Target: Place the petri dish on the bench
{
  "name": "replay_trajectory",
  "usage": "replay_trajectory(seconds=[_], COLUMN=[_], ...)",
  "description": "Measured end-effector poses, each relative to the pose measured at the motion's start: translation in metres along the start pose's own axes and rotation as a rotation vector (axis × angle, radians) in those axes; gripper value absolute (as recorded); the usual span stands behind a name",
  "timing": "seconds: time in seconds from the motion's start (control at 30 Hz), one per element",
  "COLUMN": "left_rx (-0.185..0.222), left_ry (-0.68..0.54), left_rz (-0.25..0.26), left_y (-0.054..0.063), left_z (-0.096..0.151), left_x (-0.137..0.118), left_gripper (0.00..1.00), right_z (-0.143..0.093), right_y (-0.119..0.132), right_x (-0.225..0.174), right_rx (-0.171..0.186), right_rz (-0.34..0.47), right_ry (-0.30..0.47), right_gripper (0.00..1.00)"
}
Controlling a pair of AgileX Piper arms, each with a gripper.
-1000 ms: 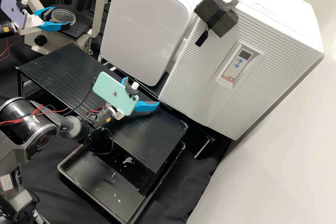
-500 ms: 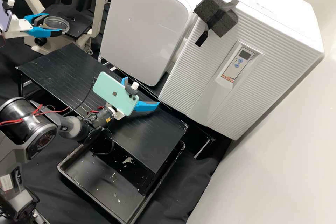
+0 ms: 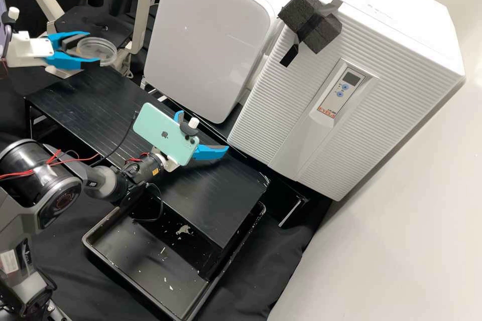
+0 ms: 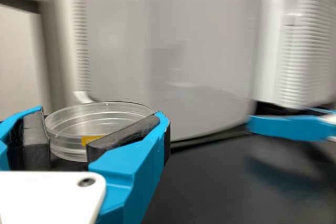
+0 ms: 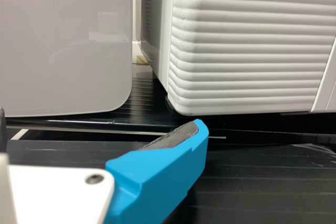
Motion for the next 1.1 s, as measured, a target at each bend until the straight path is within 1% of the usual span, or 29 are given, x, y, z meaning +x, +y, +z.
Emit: replay_trajectory(seconds=[0.13, 0.2, 0.27, 0.33, 0.43, 0.5, 0.57, 0.6, 0.67, 0.83, 0.9, 0.97, 1.1], left_rx=[0.041, 0.067, 0.088, 0.102, 0.115, 0.109, 0.091, 0.079, 0.036, -0.021, -0.045, -0.052, -0.051], left_ry=[-0.137, -0.181, -0.214, -0.232, -0.235, -0.231, -0.228, -0.229, -0.231, -0.238, -0.241, -0.243, -0.249], left_rz=[-0.037, -0.064, -0.104, -0.129, -0.184, -0.217, -0.250, -0.254, -0.254, -0.269, -0.271, -0.269, -0.269], left_y=[-0.007, -0.010, -0.017, -0.021, -0.032, -0.037, -0.042, -0.044, -0.045, -0.049, -0.049, -0.048, -0.049], left_z=[0.028, 0.037, 0.045, 0.048, 0.050, 0.048, 0.047, 0.048, 0.049, 0.050, 0.052, 0.053, 0.055], left_x=[0.016, 0.025, 0.033, 0.039, 0.051, 0.057, 0.063, 0.066, 0.074, 0.083, 0.084, 0.085, 0.087], left_gripper=[0.00, 0.00, 0.00, 0.00, 0.00, 0.00, 0.00, 0.00, 0.00, 0.00, 0.00, 0.00, 0.00], right_z=[0.000, 0.000, 0.000, 0.000, 0.000, 0.000, 0.000, 0.000, 0.000, 0.000, 0.000, 0.000, 0.000], right_y=[0.000, 0.000, 0.000, 0.000, 0.000, 0.000, 0.000, 0.000, 0.000, 0.000, 0.000, 0.000, 0.000], right_x=[0.000, 0.000, 0.000, 0.000, 0.000, 0.000, 0.000, 0.000, 0.000, 0.000, 0.000, 0.000, 0.000], right_rx=[0.000, 0.000, 0.000, 0.000, 0.000, 0.000, 0.000, 0.000, 0.000, 0.000, 0.000, 0.000, 0.000], right_rz=[0.000, 0.000, 0.000, 0.000, 0.000, 0.000, 0.000, 0.000, 0.000, 0.000, 0.000, 0.000, 0.000], right_ry=[0.000, 0.000, 0.000, 0.000, 0.000, 0.000, 0.000, 0.000, 0.000, 0.000, 0.000, 0.000, 0.000], right_gripper=[1.00, 1.00, 1.00, 1.00, 1.00, 1.00, 1.00, 1.00, 1.00, 1.00, 1.00, 1.00, 1.00])
